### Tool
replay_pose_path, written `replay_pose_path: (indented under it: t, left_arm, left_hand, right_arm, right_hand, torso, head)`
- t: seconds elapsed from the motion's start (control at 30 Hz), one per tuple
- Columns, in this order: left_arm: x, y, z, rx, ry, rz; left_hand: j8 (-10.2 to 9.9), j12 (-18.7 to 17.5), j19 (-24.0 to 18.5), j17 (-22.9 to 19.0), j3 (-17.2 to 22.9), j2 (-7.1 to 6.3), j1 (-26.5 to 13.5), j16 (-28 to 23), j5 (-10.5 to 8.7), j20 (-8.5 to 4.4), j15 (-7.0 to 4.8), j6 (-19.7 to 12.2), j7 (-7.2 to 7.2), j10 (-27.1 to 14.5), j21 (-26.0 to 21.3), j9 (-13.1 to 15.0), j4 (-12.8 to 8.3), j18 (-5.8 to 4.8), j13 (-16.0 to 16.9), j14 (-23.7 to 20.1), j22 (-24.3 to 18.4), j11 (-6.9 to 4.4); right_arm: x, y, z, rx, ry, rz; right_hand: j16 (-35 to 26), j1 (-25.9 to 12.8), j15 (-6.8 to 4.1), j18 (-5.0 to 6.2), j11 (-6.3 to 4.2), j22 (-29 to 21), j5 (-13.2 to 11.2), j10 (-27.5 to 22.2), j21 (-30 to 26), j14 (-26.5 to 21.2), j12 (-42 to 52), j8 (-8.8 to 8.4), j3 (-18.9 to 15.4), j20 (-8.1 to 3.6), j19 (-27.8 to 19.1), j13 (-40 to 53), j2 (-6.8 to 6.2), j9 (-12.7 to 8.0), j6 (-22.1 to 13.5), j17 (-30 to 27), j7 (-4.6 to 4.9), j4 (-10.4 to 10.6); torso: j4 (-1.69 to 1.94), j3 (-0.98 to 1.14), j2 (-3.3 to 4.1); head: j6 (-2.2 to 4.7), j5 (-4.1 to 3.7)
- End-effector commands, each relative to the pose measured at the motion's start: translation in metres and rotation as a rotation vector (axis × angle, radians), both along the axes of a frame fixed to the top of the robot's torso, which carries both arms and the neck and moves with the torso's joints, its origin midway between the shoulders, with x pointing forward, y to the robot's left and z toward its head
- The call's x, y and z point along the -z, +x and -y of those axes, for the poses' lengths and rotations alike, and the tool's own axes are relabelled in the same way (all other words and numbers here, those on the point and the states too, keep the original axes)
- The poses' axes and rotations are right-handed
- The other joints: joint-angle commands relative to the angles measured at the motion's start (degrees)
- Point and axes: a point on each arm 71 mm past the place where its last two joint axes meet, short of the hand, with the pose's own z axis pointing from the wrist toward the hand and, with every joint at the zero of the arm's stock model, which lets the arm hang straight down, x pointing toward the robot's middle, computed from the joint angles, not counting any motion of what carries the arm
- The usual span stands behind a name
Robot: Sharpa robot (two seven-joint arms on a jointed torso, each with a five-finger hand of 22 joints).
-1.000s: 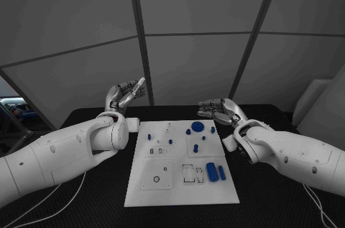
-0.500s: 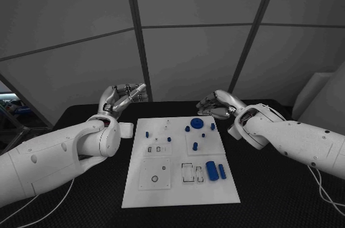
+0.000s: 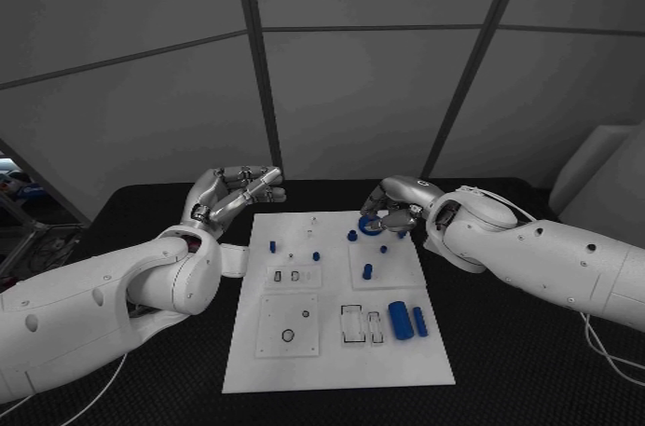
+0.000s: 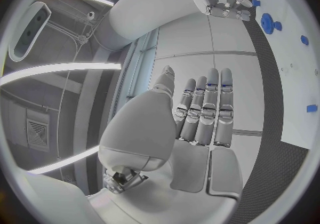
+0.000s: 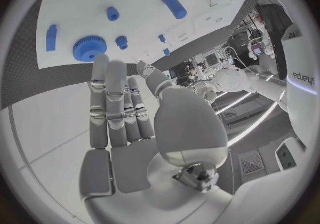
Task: Assemble the parts on the task board
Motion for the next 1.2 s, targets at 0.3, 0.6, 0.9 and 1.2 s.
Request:
replay_pose_path:
  t: [0.3, 0.6, 0.9, 1.2]
  left_arm:
    - [-0.003, -0.006, 0.004, 0.042, -0.001, 0.004]
    - [-0.004, -0.008, 0.004, 0.048, -0.003, 0.001]
    - [-0.003, -0.008, 0.003, 0.048, -0.003, -0.003]
    - [-0.003, -0.007, 0.001, 0.047, -0.001, -0.008]
  left_hand:
    - [-0.4, -0.6, 0.7, 0.1, -0.3, 0.02, -0.6, -0.5, -0.28, 0.08, 0.08, 0.3, 0.23, 0.2, 0.4, -0.1, -0.2, -0.48, -0.1, 0.3, 0.1, -0.02]
    - [-0.6, -0.8, 0.8, 0.1, -0.4, 0.10, -0.8, -0.7, -0.28, 0.08, 0.11, 0.3, 0.29, 0.2, 0.4, -0.1, -0.2, -0.50, -0.1, 0.3, 0.1, 0.03]
    - [-0.6, -0.8, 0.8, 0.1, -0.4, 0.10, -0.8, -0.7, -0.28, 0.08, 0.12, 0.3, 0.29, 0.2, 0.4, -0.1, -0.2, -0.50, -0.1, 0.3, 0.1, 0.03]
    - [-0.7, -0.9, 0.8, 0.2, -0.4, 0.18, -0.9, -0.8, -0.28, 0.09, 0.14, 0.3, 0.33, 0.1, 0.5, -0.1, -0.2, -0.52, -0.1, 0.3, 0.1, 0.07]
  right_arm:
    - [0.003, 0.002, -0.010, 0.008, -0.176, 0.021]
    - [0.004, 0.003, -0.016, 0.005, -0.197, 0.018]
    - [-0.001, 0.003, -0.020, 0.014, -0.172, 0.063]
    - [-0.007, 0.003, -0.024, 0.016, -0.161, 0.086]
  right_hand:
    - [21.1, 0.7, 0.77, 0.21, 0.43, 5.5, 0.2, -2.9, 8.2, 2.5, 0.0, -0.18, 1.2, 0.30, -1.4, 0.2, -1.90, 0.0, -0.9, 22.7, -0.01, 2.6]
    - [24.2, 1.0, 0.76, 0.06, 0.47, 7.7, 0.2, -3.0, 10.7, 2.5, 0.3, -0.21, 1.5, 0.45, -1.6, 0.4, -1.99, 0.0, -1.2, 26.3, -0.13, 3.3]
    - [26.4, 1.2, 0.64, -0.31, 0.34, 11.1, 0.2, -2.4, 13.6, 2.7, 0.6, -0.31, 2.1, 0.48, -1.1, 0.7, -2.03, 0.0, -2.1, 28.8, -0.10, 4.0]
    - [27.6, 1.2, 0.55, -0.59, 0.20, 13.4, 0.2, -1.9, 15.5, 2.8, 0.7, -0.25, 2.6, 0.47, -0.5, 0.8, -2.07, 0.0, -2.3, 30.3, 0.01, 4.4]
  torso:
    - [0.14, -0.33, 2.59]
    - [0.27, -0.34, 2.94]
    - [0.27, -0.31, 3.10]
    - [0.36, -0.33, 3.24]
  head:
    - [0.33, -0.31]
    - [0.45, -0.35]
    - [0.53, -0.22]
    - [0.54, -0.36]
